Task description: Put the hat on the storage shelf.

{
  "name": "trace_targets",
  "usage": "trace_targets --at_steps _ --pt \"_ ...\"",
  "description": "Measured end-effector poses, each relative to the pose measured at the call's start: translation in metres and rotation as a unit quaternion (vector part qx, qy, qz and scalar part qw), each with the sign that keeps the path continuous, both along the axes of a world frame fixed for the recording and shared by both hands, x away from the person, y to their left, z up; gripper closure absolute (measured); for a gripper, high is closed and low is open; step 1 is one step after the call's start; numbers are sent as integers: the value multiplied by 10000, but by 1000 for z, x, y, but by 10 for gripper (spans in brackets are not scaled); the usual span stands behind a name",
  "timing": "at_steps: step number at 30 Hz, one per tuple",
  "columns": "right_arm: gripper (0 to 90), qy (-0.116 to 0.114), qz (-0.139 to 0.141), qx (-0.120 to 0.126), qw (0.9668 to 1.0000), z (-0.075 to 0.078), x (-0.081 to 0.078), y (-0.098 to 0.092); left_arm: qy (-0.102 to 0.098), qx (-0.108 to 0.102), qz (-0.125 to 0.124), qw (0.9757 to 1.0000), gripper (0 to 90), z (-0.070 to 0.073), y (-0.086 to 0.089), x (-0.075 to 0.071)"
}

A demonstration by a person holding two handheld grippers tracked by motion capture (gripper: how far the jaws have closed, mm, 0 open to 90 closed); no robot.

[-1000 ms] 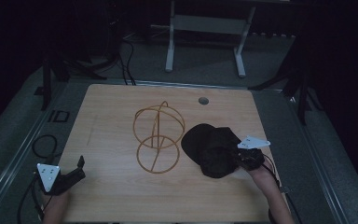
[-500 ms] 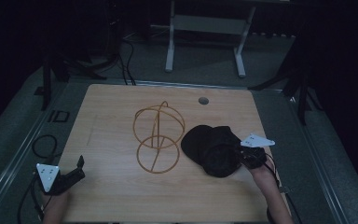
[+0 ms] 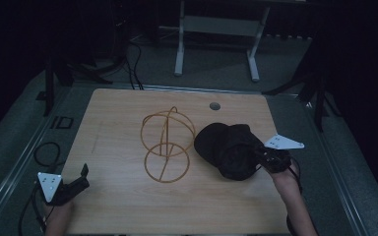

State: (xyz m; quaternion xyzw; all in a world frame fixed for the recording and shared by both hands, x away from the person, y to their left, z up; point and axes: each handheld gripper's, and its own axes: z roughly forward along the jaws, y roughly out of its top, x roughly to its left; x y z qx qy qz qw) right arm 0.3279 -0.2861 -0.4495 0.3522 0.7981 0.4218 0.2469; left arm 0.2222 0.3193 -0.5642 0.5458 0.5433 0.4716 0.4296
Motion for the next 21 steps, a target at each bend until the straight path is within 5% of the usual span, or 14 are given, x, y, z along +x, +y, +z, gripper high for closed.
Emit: trace_targets --at_steps 21 --pt "864 -451 -194 218 9986 65 -5 -17 -11 -12 -15 10000 34 0 0 0"
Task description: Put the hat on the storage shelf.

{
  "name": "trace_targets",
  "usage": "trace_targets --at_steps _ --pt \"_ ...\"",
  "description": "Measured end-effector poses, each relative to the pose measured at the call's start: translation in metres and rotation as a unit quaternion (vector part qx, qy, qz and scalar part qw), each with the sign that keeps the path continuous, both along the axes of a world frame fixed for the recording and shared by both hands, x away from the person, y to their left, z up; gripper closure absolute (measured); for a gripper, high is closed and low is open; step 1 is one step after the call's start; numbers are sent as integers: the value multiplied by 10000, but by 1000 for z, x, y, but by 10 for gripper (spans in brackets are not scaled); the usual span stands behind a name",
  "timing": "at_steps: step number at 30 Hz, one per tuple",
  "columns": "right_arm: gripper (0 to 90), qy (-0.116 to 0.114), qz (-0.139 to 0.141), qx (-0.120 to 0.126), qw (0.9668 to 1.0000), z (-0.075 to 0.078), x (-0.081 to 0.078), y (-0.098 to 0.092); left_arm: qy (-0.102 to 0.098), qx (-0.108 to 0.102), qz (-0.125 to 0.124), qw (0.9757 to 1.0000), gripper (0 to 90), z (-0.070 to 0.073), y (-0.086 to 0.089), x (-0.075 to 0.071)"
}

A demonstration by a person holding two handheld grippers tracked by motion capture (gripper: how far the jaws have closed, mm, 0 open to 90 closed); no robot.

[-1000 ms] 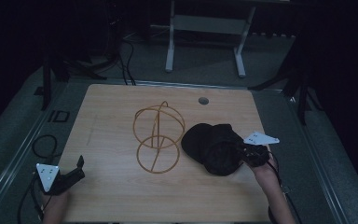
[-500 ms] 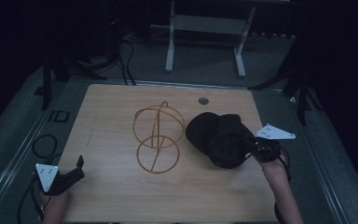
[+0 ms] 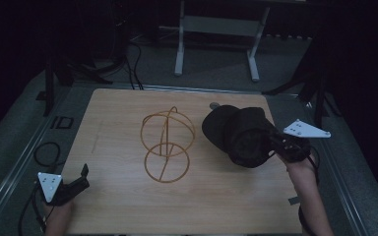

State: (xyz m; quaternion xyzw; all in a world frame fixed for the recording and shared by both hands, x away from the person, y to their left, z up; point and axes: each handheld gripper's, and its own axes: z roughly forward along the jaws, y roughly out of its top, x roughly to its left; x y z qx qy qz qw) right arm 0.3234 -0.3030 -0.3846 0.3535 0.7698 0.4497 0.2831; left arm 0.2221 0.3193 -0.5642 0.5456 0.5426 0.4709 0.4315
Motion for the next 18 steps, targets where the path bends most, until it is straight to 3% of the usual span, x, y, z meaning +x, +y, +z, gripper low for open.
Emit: trace_targets --at_steps 18 --pt "864 -616 -103 121 9980 74 -4 -2 -22 -3 -37 10000 34 0 0 0"
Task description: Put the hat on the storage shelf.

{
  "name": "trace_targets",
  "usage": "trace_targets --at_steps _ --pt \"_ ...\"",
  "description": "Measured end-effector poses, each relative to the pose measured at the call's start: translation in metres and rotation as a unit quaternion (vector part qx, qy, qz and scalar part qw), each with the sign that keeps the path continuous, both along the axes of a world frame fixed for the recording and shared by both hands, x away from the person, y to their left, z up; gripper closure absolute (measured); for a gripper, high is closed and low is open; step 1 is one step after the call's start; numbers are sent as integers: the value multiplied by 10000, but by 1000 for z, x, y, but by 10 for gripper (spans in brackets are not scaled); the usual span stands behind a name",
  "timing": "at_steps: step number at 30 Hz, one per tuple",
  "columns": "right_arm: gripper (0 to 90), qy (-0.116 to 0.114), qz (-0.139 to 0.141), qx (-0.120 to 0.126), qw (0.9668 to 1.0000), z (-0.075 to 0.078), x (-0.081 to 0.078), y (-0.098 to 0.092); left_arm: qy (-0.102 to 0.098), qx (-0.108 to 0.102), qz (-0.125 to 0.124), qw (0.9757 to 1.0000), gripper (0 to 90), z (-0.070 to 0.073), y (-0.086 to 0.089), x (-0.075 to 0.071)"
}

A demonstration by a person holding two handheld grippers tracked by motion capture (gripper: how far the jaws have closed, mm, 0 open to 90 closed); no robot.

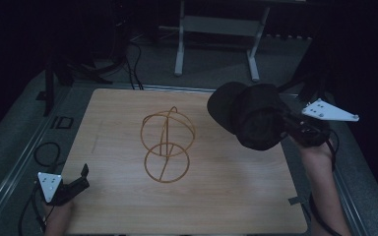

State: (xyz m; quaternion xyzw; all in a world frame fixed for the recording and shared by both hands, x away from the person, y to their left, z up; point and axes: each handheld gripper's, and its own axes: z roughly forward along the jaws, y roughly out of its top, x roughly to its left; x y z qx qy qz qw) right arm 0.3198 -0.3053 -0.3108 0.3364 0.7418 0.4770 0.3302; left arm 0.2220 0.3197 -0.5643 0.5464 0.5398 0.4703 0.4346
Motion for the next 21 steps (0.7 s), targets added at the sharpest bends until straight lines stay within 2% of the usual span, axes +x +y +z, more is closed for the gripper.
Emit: trace_targets --at_steps 7,21 --pt "864 -246 38 49 9997 30 -2 5 -1 16 5 10000 34 0 0 0" --pt "865 -488 367 272 9978 55 -5 30 -7 -6 3 10000 34 0 0 0"
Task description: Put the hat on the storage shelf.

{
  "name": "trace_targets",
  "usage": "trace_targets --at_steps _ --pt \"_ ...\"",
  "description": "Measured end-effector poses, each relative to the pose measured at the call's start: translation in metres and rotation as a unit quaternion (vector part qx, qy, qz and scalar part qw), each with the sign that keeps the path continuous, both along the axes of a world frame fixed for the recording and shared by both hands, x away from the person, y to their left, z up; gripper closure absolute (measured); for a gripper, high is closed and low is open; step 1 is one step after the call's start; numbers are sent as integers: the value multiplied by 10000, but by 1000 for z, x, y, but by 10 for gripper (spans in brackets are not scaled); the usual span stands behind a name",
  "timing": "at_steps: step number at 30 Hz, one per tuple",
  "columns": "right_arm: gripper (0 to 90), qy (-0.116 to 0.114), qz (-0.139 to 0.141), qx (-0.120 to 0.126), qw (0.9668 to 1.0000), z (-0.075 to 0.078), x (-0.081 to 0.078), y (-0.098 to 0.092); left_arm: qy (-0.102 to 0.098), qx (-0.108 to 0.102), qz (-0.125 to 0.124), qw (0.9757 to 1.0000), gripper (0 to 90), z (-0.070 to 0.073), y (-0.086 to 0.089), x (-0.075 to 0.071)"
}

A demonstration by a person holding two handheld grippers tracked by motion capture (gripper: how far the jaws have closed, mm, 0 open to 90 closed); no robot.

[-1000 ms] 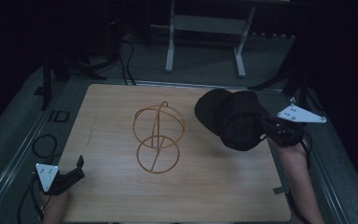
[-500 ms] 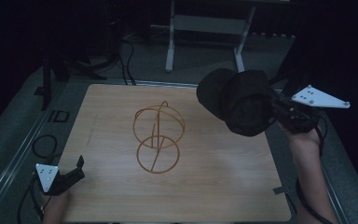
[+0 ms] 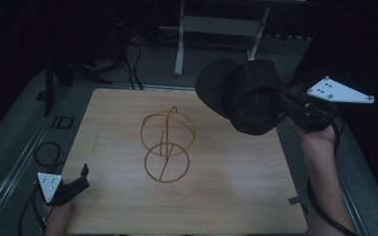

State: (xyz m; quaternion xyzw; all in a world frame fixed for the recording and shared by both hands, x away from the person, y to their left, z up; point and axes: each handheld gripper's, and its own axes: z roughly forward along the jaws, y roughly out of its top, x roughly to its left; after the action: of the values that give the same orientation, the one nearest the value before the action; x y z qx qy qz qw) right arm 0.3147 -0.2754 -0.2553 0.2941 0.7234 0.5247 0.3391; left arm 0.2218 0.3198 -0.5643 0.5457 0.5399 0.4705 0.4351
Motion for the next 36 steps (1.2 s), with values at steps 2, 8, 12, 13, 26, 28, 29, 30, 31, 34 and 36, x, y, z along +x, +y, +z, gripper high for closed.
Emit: trace_targets --at_steps 2,8,12,13,26,28,29,30,31,34,36 --pt "865 -4 60 41 10000 1 0 6 -1 -5 -3 10000 34 0 0 0" --pt "865 11 330 110 9994 -1 3 29 -9 -10 -5 10000 34 0 0 0" --pt "864 54 528 114 9985 -4 5 49 -16 -17 -7 10000 34 0 0 0" --pt "865 51 597 126 9981 -5 6 55 -16 -16 -7 10000 34 0 0 0" --pt "864 142 1081 89 9940 -14 10 105 -22 -18 -19 10000 34 0 0 0" --pt "864 159 1167 33 9930 -17 10 117 -9 -44 -20 10000 34 0 1 0" --pt "864 166 1193 14 9927 -18 11 120 -4 -45 -23 10000 34 0 1 0" --pt "864 183 1214 0 9924 -19 11 124 -7 -50 -24 10000 34 0 1 0" --pt "864 201 1241 15 9921 -21 11 127 -7 -46 -27 10000 34 0 1 0" --pt "864 270 1325 34 9908 -25 12 136 -12 -45 -31 10000 34 0 1 -1" --pt "864 302 1401 45 9897 -27 13 143 -12 -48 -27 10000 34 0 1 -1"
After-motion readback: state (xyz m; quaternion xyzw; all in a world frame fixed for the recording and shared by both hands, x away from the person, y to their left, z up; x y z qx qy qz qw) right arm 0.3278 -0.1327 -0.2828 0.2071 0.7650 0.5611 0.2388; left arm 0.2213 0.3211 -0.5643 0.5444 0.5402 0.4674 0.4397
